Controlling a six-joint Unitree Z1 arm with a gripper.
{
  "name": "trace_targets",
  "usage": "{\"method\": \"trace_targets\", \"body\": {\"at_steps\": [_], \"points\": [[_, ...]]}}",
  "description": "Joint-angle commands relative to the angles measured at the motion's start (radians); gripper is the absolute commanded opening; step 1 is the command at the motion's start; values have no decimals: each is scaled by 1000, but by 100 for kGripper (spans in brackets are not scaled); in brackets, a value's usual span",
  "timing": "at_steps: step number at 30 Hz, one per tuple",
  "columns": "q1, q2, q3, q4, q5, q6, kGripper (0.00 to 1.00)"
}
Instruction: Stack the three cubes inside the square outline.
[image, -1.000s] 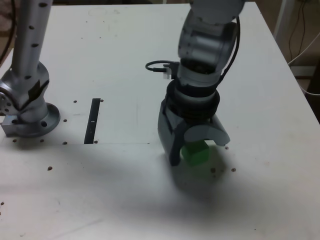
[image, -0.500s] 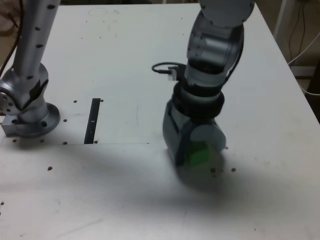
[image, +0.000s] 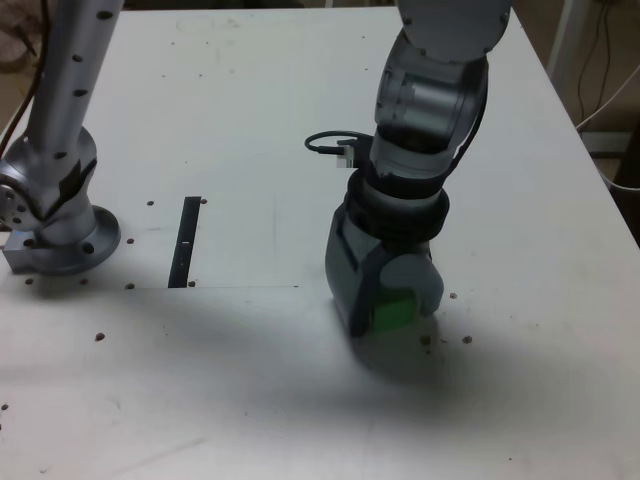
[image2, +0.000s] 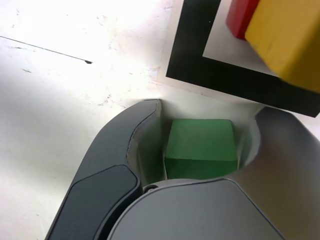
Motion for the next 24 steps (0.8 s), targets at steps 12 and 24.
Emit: {"method": "trace_targets", "body": {"at_steps": [12, 24], "points": [[-15, -81, -12, 75, 28, 31, 18], [-26, -245, -93, 238, 98, 54, 17]]}}
